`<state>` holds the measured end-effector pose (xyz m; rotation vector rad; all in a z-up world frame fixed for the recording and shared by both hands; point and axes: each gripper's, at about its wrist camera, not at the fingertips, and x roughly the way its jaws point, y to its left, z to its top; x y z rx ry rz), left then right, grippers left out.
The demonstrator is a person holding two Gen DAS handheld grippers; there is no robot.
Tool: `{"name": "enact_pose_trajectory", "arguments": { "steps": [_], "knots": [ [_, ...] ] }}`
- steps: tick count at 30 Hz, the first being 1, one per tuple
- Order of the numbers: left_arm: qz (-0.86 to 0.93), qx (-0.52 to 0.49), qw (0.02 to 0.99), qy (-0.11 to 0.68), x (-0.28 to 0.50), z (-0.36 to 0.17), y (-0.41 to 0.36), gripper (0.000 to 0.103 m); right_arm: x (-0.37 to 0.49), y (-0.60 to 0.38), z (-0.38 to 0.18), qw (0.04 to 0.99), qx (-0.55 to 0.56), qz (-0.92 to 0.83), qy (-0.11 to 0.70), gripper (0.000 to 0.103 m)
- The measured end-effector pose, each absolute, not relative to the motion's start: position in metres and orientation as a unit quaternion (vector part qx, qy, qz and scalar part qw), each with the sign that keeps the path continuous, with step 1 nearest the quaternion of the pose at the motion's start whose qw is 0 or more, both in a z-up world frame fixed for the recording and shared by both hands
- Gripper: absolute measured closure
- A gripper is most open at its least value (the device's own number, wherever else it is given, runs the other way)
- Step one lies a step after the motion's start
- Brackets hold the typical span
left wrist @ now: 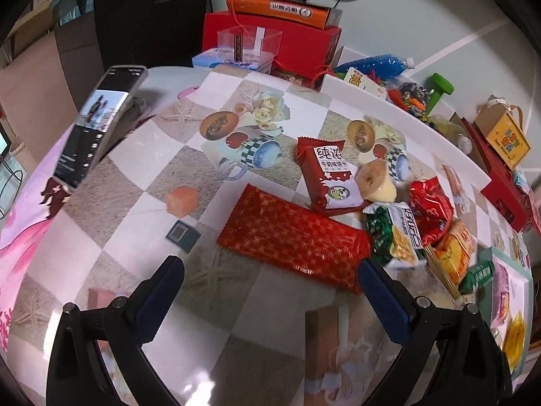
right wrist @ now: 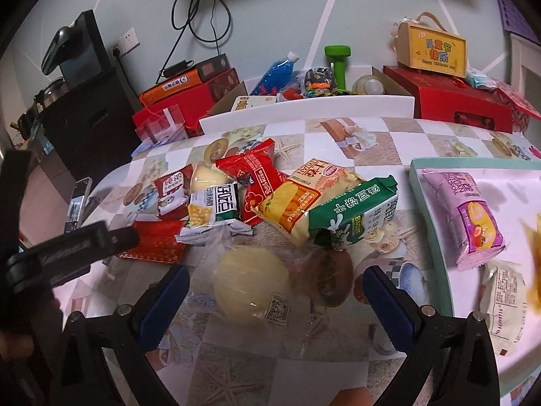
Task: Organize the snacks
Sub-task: 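Withdraw both open tools from the tray back over the snack pile, then grasp the red gold-patterned packet with the left tool while the right grasps the clear-wrapped round bun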
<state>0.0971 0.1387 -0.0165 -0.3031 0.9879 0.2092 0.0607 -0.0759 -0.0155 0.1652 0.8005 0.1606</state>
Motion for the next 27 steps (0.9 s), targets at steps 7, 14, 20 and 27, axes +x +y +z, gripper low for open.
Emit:
{"name": "enact_pose_trajectory", "arguments": {
  "steps": [7,14,20,27],
  "knots": [
    [0.099,-0.143,0.852,0.494,0.127,-0.032,0.135,0.001,0.070,-0.074,-0.021,0.911,0.091,0.076,0.396,0.000],
    [0.121,-0.148,0.842,0.505,0.149,-0.043,0.139,0.001,0.073,-0.061,-0.022,0.912,0.080,0.087,0.392,0.000],
    [0.110,-0.104,0.841,0.519,0.156,-0.044,0.128,0.001,0.074,-0.062,-0.024,0.911,0.082,0.085,0.396,0.000],
    [0.100,-0.085,0.840,0.526,0.134,-0.040,0.136,0.001,0.073,-0.063,-0.024,0.910,0.084,0.086,0.398,0.000]
  ]
}}
